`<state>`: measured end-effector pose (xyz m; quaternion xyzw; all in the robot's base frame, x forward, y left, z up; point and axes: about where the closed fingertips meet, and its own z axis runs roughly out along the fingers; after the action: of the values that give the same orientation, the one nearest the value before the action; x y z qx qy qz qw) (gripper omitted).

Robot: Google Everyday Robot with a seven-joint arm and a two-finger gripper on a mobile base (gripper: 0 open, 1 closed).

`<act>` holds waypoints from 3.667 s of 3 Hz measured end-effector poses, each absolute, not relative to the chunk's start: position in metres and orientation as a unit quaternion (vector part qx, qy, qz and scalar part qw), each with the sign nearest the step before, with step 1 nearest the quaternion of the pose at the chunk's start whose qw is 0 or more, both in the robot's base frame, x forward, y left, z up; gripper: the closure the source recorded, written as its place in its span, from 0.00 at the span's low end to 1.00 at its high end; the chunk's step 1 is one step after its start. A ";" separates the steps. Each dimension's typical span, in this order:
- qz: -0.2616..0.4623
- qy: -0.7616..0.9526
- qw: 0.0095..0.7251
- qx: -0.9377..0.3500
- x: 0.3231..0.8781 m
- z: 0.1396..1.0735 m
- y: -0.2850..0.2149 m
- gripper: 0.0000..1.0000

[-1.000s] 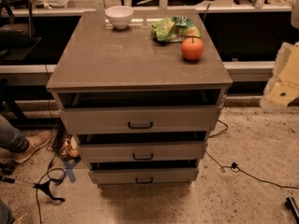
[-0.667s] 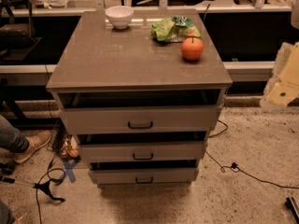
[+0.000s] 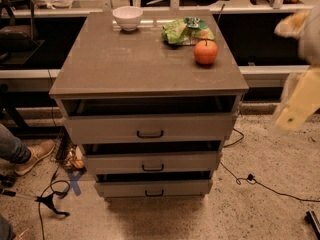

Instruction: Open middle drawer

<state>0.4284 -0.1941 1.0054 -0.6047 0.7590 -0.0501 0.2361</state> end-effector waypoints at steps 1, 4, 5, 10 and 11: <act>0.033 0.767 0.212 -0.605 0.432 0.914 -0.179 0.00; 0.104 0.785 0.177 -0.585 0.429 0.803 -0.160 0.00; 0.099 0.798 0.159 -0.573 0.447 0.731 -0.173 0.00; 0.113 0.776 0.126 -0.608 0.499 0.512 -0.143 0.00; 0.112 0.749 0.141 -0.637 0.511 0.495 -0.125 0.00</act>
Offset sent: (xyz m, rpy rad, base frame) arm -0.0056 0.0613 -0.2774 0.3226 0.4303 0.0493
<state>0.5108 -0.1254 0.4951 -0.6374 0.7493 0.1117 0.1408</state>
